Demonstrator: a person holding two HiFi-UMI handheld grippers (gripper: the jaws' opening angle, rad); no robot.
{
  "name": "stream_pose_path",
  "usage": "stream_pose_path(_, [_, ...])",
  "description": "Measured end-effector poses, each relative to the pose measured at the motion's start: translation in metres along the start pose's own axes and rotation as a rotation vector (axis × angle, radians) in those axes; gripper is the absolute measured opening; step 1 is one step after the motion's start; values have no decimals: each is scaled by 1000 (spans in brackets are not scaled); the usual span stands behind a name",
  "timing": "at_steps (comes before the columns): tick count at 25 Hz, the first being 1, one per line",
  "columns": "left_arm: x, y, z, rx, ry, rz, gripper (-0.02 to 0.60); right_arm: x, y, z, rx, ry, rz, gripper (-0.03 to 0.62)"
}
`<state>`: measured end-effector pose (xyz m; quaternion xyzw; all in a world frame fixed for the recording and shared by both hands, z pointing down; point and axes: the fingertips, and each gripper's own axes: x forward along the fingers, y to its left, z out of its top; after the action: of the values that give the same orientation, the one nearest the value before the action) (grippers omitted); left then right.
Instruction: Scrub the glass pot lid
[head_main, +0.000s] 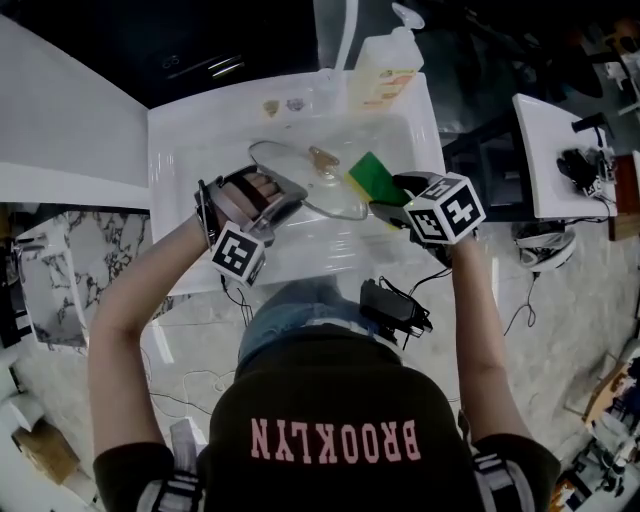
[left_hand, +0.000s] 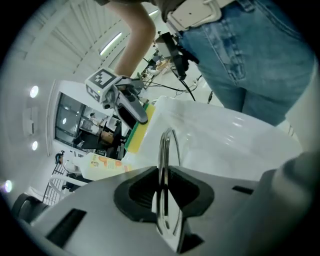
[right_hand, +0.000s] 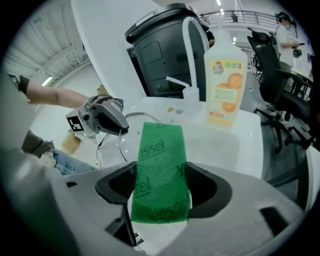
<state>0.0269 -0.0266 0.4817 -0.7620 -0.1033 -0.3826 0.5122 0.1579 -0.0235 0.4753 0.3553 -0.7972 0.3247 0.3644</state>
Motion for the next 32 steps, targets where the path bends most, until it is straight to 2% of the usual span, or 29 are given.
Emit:
stream_pose_path(2, [-3,-12,0,32,-8,16,57,12,12,-1,14,19,33,295])
stream_pose_path(5, [-6,-27,1,36,-16,38,55,28,29,-7,60,45,87,295])
stream_pose_path(10, [-8,-54,-11,51,23,31,55,52,60,-21,109,98,205,295])
stream_pose_path(16, [-7,-74,-19,61,46,7,58,72,88,-20,45,129,248,295])
stream_pose_path(20, [-7,-74,-19,58,54,5,58,87,94,-33,-56,219,216,295])
stream_pose_path(22, [-9,-72,-16,52,46,6,58,90,92,-40,-60,245,217,295])
stream_pose_path(27, [-8,-74,-22,71,71,-7,58,93,76,-45,54,271,268,295])
stream_pose_path(32, [-8,-76,-21,70,69,-24,58,94,69,-41,193,294,428,295])
